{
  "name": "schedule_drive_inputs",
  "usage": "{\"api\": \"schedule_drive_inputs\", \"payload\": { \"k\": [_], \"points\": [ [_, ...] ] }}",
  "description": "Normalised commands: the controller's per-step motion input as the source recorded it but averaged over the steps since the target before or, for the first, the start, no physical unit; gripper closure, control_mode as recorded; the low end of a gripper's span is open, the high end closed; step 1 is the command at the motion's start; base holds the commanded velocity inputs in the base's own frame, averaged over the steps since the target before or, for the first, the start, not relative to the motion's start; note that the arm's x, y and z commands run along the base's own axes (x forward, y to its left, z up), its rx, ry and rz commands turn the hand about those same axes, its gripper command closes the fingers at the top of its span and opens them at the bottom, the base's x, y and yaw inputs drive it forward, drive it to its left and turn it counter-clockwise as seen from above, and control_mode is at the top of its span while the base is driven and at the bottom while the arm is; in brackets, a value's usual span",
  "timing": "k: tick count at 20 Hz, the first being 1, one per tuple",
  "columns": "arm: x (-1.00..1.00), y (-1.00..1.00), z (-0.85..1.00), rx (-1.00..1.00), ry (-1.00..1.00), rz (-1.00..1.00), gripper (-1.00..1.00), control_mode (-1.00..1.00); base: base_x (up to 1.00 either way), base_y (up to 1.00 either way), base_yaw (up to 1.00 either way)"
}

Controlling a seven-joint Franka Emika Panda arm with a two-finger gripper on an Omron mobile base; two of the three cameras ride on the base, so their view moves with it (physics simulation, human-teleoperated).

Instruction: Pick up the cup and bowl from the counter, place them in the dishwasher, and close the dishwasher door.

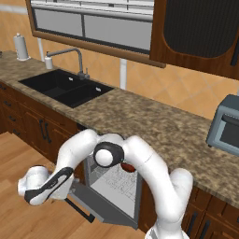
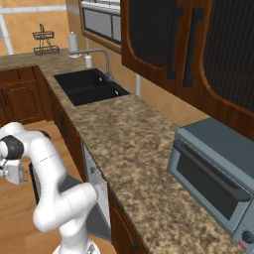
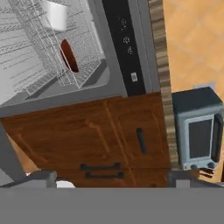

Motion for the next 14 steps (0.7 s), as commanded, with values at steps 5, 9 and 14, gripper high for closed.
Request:
{"api": "schedule_drive_inputs", "payload": {
  "k": [5,9,14],
  "points": [
    [-0.15,0.59,-0.67,0.20,0.10,0.27,-1.00,-1.00,0.00,0.00,0.00],
    [0.14,0.84,-1.00,0.11,0.00,0.10,-1.00,-1.00,0.00,0.00,0.00],
    [0.01,0.93,-0.99,-0.22,0.07,-0.05,-1.00,-1.00,0.00,0.00,0.00]
  ]
}}
